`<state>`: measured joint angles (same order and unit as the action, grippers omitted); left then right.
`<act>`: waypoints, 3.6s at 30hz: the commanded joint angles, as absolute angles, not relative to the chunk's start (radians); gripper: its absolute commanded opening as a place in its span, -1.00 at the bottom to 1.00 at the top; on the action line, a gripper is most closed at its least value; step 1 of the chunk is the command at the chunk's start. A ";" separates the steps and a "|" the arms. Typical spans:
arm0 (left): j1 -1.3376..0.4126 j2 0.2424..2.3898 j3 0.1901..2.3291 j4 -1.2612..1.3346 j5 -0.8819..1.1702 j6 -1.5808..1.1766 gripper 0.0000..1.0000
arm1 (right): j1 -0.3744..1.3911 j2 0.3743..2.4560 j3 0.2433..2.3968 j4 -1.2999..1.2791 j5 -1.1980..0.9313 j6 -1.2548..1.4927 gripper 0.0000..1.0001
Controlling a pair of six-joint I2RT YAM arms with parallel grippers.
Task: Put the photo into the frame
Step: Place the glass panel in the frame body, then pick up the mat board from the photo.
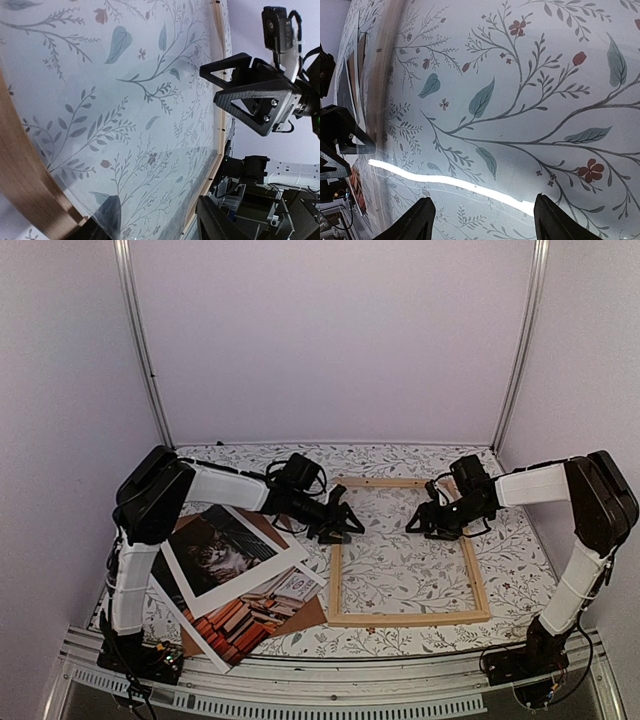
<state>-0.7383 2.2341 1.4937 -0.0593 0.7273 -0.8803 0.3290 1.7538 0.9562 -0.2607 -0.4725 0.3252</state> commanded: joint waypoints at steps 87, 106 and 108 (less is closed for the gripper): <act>-0.256 1.474 0.914 -0.404 0.153 -0.439 0.99 | 0.877 1.960 1.470 -0.390 -0.255 0.336 0.48; 0.130 1.437 0.785 -0.328 0.259 -0.517 0.99 | 0.923 2.254 1.675 -0.457 -0.186 0.452 0.42; 0.181 1.462 0.794 -0.331 0.283 -0.514 0.99 | 0.923 2.252 1.675 -0.471 -0.152 0.452 0.43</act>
